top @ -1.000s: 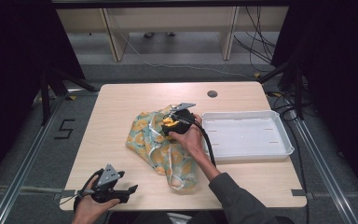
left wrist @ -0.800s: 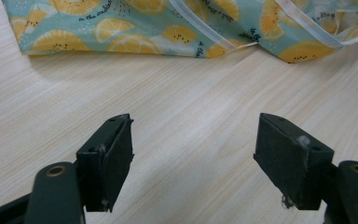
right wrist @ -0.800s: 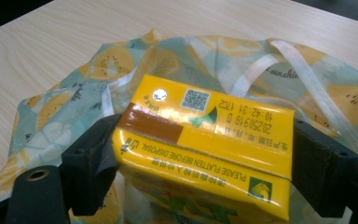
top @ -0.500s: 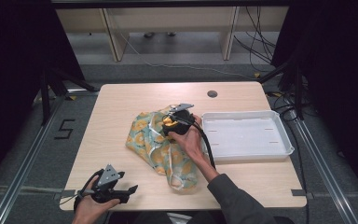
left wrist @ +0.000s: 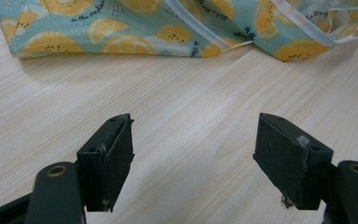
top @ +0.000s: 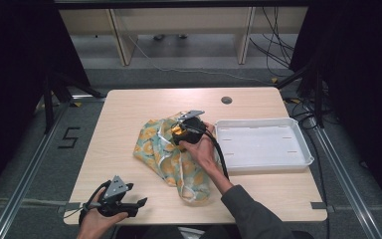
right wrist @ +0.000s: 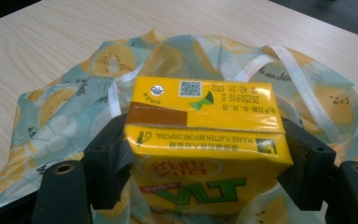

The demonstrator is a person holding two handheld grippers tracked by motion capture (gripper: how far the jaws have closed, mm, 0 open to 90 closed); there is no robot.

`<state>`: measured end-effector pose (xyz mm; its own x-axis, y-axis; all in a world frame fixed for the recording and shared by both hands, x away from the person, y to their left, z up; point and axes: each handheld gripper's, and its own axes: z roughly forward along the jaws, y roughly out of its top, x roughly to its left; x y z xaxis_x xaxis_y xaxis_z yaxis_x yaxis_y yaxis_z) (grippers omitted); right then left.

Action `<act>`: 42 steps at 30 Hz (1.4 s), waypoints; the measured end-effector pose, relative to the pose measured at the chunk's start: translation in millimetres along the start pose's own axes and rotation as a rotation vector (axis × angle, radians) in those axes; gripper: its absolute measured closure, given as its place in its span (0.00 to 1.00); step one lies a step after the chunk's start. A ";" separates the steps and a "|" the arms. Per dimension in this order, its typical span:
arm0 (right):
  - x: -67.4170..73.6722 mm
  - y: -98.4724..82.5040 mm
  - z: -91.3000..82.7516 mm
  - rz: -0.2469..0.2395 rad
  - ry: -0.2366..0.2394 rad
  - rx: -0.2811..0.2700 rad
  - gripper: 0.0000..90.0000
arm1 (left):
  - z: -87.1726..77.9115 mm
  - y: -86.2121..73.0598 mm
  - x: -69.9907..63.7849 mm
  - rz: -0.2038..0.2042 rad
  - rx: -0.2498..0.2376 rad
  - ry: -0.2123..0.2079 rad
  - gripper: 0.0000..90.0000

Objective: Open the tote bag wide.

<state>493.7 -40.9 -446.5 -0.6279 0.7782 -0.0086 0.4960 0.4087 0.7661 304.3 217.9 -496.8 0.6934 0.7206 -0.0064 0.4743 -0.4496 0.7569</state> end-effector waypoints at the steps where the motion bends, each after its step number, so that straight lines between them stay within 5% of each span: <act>1: 0.1 0.9 -2.9 -0.010 -0.001 0.012 0.33 | 0.6 0.0 0.0 -0.002 -0.009 0.005 0.31; 4: -0.1 2.8 -6.1 0.001 -0.003 -0.006 0.33 | 2.2 -1.3 -2.0 -0.038 -0.016 0.001 0.31; 5: -1.6 4.1 -7.5 -0.030 -0.002 -0.012 0.33 | 1.0 -1.2 -1.0 -0.023 -0.005 -0.001 0.31; 8: -1.2 10.6 -17.2 -0.008 0.010 -0.032 0.33 | 0.9 0.4 0.5 -0.008 -0.006 0.003 0.31; 25: -9.1 43.2 -72.0 -0.054 0.084 -0.137 0.33 | 1.5 -0.3 1.7 -0.006 -0.005 0.014 0.30; 31: -12.0 49.0 -97.9 -0.052 0.117 -0.174 0.33 | 2.5 -1.2 0.2 -0.041 -0.019 0.007 0.30; 42: -42.2 30.3 -134.7 -0.042 0.058 -0.184 0.33 | 0.9 -0.1 3.2 -0.014 -0.001 0.007 0.30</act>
<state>454.5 -125.6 -336.3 -0.6817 0.7316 -0.0101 0.3542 0.3421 0.8704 306.9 219.8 -497.5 0.6828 0.7305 -0.0124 0.4833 -0.4390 0.7574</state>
